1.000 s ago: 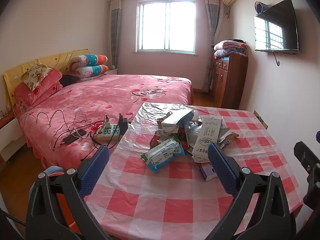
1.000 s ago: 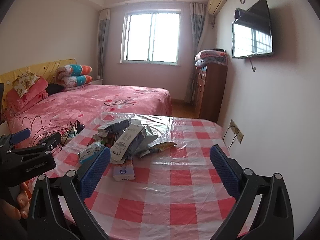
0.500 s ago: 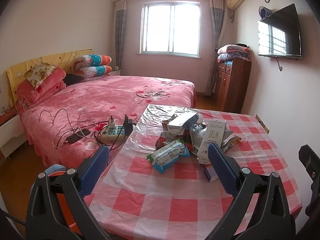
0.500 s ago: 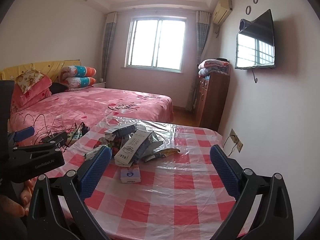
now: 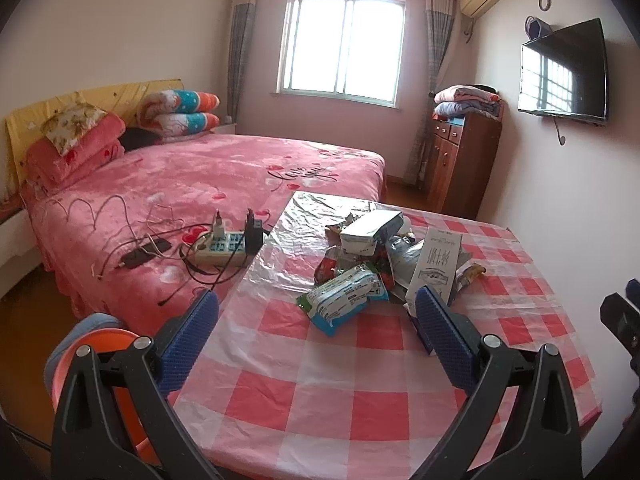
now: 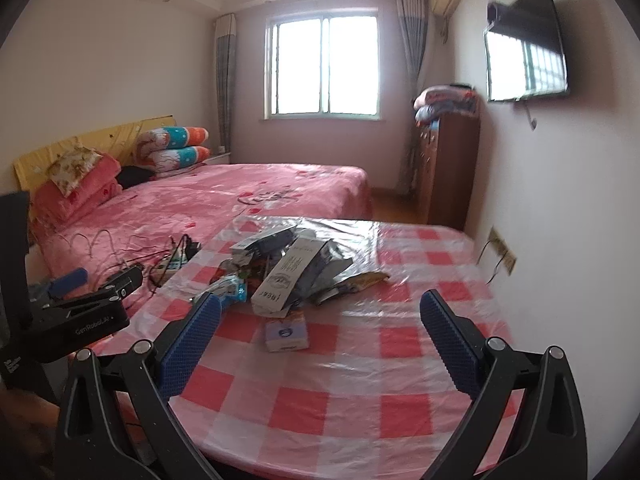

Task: Collect trash
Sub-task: 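Move both tools toward the trash pile on the checked table, then grasp the white-blue snack bag with left tool while right tool grasps dark carton, then carry both held items to the orange bucket and open both tools, then move both tools back over the trash pile on the table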

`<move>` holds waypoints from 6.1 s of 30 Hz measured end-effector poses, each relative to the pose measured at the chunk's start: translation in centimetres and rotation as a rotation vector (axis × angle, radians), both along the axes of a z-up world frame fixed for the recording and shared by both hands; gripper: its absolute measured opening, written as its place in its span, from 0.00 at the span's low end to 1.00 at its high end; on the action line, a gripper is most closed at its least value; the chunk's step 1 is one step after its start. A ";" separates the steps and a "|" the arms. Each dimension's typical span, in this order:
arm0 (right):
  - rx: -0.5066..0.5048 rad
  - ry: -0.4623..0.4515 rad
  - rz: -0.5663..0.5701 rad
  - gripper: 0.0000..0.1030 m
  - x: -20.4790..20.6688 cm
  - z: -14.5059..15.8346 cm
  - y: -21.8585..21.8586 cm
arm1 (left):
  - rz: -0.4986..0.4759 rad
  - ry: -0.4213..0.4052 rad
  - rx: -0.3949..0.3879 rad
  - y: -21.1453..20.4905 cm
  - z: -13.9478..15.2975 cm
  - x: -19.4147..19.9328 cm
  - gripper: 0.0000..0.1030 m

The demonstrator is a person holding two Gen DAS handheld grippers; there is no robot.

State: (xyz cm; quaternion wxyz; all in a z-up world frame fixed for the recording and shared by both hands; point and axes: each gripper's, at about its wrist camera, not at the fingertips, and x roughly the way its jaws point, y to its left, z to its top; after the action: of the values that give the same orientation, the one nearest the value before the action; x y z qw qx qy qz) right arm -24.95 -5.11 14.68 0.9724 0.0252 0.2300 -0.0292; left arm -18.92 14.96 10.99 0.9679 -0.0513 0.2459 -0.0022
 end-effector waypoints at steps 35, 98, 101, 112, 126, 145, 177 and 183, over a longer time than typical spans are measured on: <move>0.823 0.333 0.280 0.72 20.1 -11.3 -7.4 | -0.465 0.264 0.048 0.0 -9.5 16.6 0.96; 0.713 0.574 0.869 0.35 20.6 -8.8 19.7 | 0.169 0.166 -0.403 21.6 -6.3 -1.0 0.51; 0.676 0.609 0.910 0.35 20.9 -9.4 23.5 | 0.269 0.170 -0.428 24.8 -7.9 -2.4 0.51; 0.424 0.650 0.837 0.74 20.1 -13.7 29.8 | 0.516 0.149 -0.445 29.7 -12.4 -5.4 0.80; 0.268 0.374 0.577 0.90 18.5 -11.2 20.8 | 0.360 0.180 -0.250 25.2 -10.9 -2.2 0.85; 0.300 0.269 0.445 0.92 16.1 -11.0 10.8 | 0.118 0.197 -0.236 15.7 -6.0 0.1 0.85; 0.627 0.245 0.200 0.92 18.5 -12.7 -10.4 | -0.310 0.291 -0.032 -6.2 -1.7 20.3 0.85; 0.600 0.310 0.279 0.92 19.1 -13.4 -8.4 | -0.353 0.347 -0.064 -6.9 -3.7 24.8 0.85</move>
State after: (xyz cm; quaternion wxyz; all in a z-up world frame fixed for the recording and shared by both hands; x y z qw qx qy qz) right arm -5.88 -13.49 1.24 0.8700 0.2727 0.3743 0.1691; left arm 5.86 8.01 7.30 0.8938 -0.0379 0.4132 -0.1704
